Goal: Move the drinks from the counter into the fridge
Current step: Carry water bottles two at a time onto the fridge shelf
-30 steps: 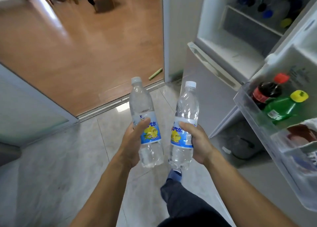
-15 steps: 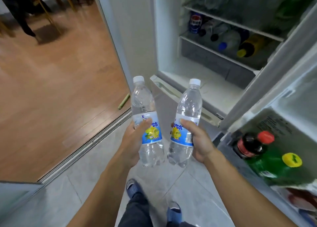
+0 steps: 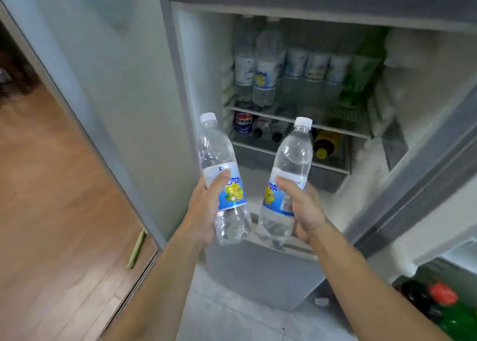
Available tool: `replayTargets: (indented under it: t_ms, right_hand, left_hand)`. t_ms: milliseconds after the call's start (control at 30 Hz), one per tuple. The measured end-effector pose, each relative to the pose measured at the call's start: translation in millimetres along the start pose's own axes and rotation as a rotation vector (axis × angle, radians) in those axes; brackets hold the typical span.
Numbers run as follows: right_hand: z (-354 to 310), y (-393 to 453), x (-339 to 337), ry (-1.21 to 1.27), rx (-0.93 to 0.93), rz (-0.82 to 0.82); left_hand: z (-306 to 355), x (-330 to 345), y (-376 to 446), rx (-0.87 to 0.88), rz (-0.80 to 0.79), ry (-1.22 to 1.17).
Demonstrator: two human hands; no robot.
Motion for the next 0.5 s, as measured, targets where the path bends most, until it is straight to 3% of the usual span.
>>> replayTargets:
  t_ms: [167,300,500]
  right_hand:
    - [-53.9,34.7,5.4,-0.012,-0.209,0.212]
    - [-105.9,64.5,1.8,-0.024,-0.394,0.36]
    - [-162.5,114.9,-15.8,-0.025,-0.556,0.461]
  left_hand:
    - [28.3,21.3,58.2,0.052,-0.092,0.003]
    - [47.1,60.8,105.9,0.189,-0.181,0.116]
    - [68.6,138.7,177.4,0.383,-0.285,0.23]
Point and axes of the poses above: each hand's wrist, its own y-axis towards the middle knuckle, its own x-axis out of the palm, z = x × y, the point moved 3 cm from there along y, towards the middle knuckle, and after that the axes turned 6 degrees about x, right-handed, at the moved point
